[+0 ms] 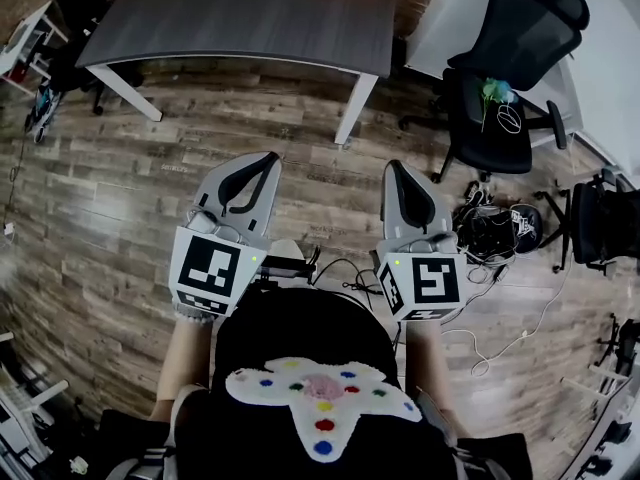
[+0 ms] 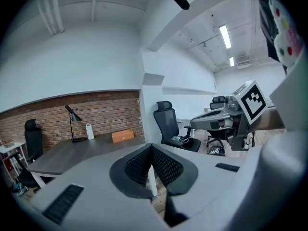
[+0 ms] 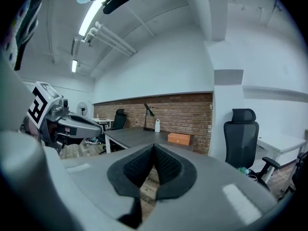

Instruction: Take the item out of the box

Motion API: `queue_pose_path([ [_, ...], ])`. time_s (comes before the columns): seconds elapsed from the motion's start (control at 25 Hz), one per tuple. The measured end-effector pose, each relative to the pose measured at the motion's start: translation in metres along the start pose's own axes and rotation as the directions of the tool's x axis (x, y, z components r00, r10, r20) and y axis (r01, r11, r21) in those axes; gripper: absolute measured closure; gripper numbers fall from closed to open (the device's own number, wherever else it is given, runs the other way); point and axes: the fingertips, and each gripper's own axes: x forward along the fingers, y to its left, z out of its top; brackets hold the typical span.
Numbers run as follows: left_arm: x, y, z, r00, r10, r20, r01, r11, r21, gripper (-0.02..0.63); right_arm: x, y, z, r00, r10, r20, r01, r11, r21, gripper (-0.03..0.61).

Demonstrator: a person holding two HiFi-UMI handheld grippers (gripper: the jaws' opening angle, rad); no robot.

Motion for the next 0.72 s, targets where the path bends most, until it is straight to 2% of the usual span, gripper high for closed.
queue_pose_path([
  [0.32,-0.001,-0.004,0.004,1.000,0.017,0.007,-0.017,0.999,0.027,0.609,-0.008,-0.009,-0.004,1.000,-0.012,0.019,0.012,1.000,0.005,0.569],
  [0.72,0.038,0.008,0.008,0.999,-0.042,0.027,0.040,0.998,0.048,0.609,0.013,-0.021,-0.007,0.999,-0.047,0.019,0.047,0.999,-0.002,0.569],
])
